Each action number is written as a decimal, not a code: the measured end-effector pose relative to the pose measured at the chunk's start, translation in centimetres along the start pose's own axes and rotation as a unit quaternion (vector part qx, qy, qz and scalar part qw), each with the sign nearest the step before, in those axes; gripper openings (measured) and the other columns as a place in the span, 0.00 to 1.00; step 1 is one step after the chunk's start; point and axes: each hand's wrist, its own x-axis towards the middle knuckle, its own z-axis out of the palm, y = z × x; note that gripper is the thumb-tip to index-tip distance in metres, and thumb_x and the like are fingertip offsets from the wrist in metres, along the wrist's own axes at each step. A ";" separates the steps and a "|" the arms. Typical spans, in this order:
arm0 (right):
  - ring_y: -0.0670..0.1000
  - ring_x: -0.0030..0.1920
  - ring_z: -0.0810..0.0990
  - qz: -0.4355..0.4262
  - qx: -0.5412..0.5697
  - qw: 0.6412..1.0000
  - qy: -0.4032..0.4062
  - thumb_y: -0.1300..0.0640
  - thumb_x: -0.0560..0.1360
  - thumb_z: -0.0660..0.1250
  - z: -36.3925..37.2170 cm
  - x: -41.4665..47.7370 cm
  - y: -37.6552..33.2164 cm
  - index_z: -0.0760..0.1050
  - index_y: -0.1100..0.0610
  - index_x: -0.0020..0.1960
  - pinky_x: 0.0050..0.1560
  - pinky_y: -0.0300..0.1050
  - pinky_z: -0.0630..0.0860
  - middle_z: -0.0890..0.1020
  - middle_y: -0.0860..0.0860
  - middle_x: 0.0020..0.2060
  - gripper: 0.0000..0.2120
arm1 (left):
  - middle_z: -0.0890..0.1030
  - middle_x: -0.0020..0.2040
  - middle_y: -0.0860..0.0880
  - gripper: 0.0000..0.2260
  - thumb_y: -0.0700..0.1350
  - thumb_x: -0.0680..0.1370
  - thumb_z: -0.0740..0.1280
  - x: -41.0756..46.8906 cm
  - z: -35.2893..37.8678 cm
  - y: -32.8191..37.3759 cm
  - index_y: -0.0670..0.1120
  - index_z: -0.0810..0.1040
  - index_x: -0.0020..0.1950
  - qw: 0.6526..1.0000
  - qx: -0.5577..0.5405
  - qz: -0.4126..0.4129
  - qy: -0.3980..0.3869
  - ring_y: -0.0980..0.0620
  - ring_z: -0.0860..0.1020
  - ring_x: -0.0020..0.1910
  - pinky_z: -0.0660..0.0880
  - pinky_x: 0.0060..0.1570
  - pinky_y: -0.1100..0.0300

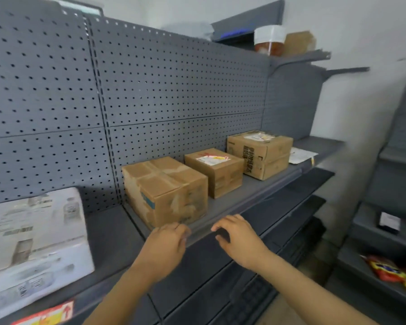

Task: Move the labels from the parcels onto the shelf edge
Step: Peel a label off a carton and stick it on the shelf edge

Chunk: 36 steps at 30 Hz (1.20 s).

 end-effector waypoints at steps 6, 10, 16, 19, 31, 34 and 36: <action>0.46 0.53 0.72 0.008 0.014 1.000 -0.016 0.56 0.76 0.64 -4.8 -0.4 9.0 0.77 0.49 0.54 0.57 0.45 0.71 0.79 0.45 0.50 0.08 | 0.79 0.50 0.53 0.08 0.46 0.78 0.60 7.5 4.0 4.3 0.50 0.76 0.54 0.999 -0.024 -0.041 -0.013 0.52 0.77 0.49 0.72 0.50 0.58; 0.45 0.53 0.71 0.013 0.019 0.999 -0.048 0.55 0.77 0.63 -7.4 -0.3 14.4 0.76 0.49 0.54 0.58 0.43 0.70 0.78 0.43 0.51 0.07 | 0.79 0.48 0.54 0.08 0.48 0.78 0.59 11.0 7.0 7.5 0.52 0.75 0.53 0.997 -0.033 -0.058 -0.031 0.53 0.77 0.47 0.73 0.49 0.56; 0.41 0.53 0.70 0.019 0.058 0.996 -0.070 0.53 0.77 0.64 -8.5 1.5 21.0 0.76 0.45 0.53 0.58 0.40 0.70 0.76 0.38 0.48 0.07 | 0.78 0.52 0.55 0.09 0.47 0.78 0.59 15.7 10.0 10.0 0.53 0.75 0.55 0.994 -0.005 -0.068 -0.080 0.53 0.76 0.52 0.70 0.51 0.58; 0.40 0.53 0.70 0.016 0.064 0.995 -0.077 0.52 0.76 0.64 -8.0 3.7 23.5 0.76 0.44 0.52 0.58 0.40 0.69 0.76 0.38 0.48 0.06 | 0.78 0.52 0.54 0.10 0.50 0.77 0.57 18.7 10.9 9.6 0.53 0.75 0.54 0.994 0.014 -0.067 -0.088 0.53 0.76 0.51 0.72 0.51 0.56; 0.40 0.56 0.69 -0.011 0.089 0.991 -0.098 0.52 0.77 0.64 -7.5 15.6 30.5 0.75 0.43 0.51 0.61 0.39 0.67 0.74 0.37 0.47 0.05 | 0.77 0.52 0.59 0.06 0.50 0.77 0.60 29.4 12.5 5.2 0.56 0.75 0.51 0.994 0.060 -0.090 -0.010 0.59 0.74 0.50 0.67 0.49 0.66; 0.40 0.55 0.69 -0.037 0.104 0.989 -0.098 0.52 0.77 0.64 -7.2 18.2 31.1 0.76 0.44 0.51 0.59 0.40 0.70 0.77 0.39 0.49 0.06 | 0.76 0.53 0.62 0.05 0.53 0.78 0.59 30.6 12.5 4.7 0.59 0.73 0.51 0.991 0.055 -0.118 -0.021 0.62 0.72 0.50 0.67 0.50 0.68; 0.39 0.54 0.69 -0.057 0.112 0.988 -0.092 0.52 0.77 0.64 -6.8 20.5 31.1 0.76 0.43 0.51 0.57 0.41 0.71 0.77 0.38 0.49 0.06 | 0.75 0.54 0.63 0.06 0.54 0.78 0.59 31.5 12.3 4.3 0.61 0.71 0.54 0.988 0.048 -0.143 -0.016 0.62 0.72 0.50 0.70 0.52 0.68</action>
